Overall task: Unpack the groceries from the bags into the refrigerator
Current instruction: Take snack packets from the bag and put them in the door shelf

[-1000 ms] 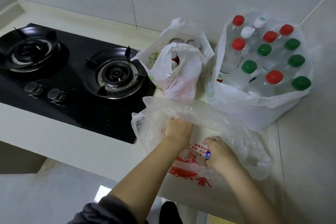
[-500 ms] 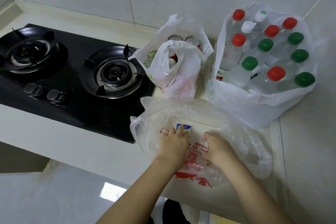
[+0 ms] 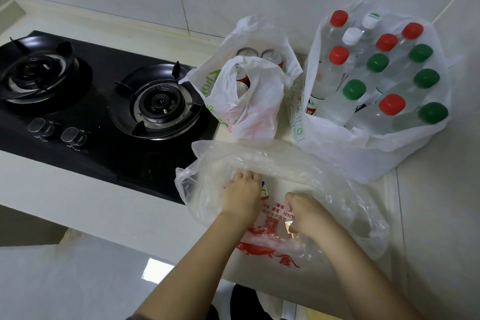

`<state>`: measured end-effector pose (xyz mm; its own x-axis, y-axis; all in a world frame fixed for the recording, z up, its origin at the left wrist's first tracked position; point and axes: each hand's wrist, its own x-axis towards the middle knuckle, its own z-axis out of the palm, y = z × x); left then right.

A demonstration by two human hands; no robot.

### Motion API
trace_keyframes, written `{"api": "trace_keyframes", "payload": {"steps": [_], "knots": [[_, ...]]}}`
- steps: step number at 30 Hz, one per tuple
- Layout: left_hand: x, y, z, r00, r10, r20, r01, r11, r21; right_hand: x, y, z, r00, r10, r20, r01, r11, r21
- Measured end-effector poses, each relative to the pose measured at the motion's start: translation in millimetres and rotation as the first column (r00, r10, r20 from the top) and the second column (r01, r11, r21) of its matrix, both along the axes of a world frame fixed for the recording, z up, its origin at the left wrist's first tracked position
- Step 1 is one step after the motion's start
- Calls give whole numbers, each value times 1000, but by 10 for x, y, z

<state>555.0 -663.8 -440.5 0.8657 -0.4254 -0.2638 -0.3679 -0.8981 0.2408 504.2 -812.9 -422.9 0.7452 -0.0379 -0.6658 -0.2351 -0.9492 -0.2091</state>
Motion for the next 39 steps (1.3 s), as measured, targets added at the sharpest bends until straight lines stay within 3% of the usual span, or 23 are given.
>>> {"api": "trace_keyframes", "payload": {"steps": [6,13,21,28,31,35,39], "knots": [[-106,119,168,973,153,-170,-197,939,-281,76,-2,-2,997,-72,-19,73,995,71],[-297,302,570,872,260,-414,-474,660,-583,116,27,208,949,-220,228,151,947,284],[-538,881,951,777,375,-505,-624,358,-695,209,319,760,959,-274,72,158,728,667],[-970,1529,1099,602,519,-607,-698,-28,-716,218,1094,1010,958,-285,-36,182,507,842],[-1216,1851,1150,541,576,-613,-700,-96,-708,174,1520,1094,981,-191,-38,125,463,878],[-1697,2335,1227,470,669,-575,-683,-137,-717,-29,2131,1206,992,-25,120,-94,477,874],[-2379,2842,1296,355,744,-566,-663,-227,-714,-479,2821,1287,996,43,74,-86,409,908]]}}
